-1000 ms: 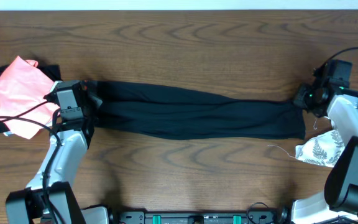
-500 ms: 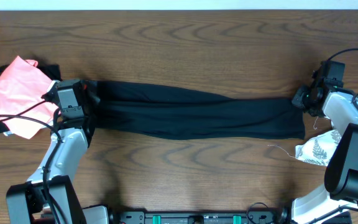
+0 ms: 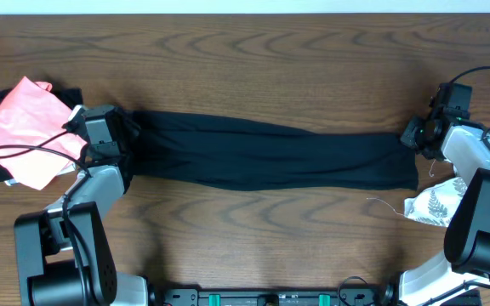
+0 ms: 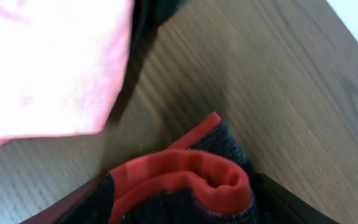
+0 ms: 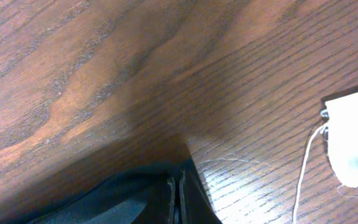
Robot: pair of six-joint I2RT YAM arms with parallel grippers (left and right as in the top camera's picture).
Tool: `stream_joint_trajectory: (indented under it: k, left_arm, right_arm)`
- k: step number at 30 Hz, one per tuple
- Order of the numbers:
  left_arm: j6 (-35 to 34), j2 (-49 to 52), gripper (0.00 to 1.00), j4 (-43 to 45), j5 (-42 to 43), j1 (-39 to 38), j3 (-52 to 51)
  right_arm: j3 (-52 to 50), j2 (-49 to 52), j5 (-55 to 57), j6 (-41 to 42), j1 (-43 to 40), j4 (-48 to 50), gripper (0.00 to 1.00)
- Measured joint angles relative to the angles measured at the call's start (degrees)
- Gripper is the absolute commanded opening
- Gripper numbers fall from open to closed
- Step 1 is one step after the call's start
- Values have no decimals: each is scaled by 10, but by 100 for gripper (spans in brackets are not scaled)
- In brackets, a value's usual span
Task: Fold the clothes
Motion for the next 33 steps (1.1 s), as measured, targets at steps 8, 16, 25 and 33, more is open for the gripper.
stream_joint_trajectory:
  k: [8,16,25,33]
  left_arm:
    - [100,-56,68,-26,3,0,0]
    - [161,-216,6,-205,75,0,7]
    - [197,-133,6,-218,126,-33,8]
    - [203,-48,6,-203,136,-58,8]
  right_arm:
    - [0,0,1,0,0,-4,3]
    - [0,0,3,0,0,-11,3]
    - [0,0,2,-5,0,-30,13]
    - [54,-16,-10,-49,0,-85,30]
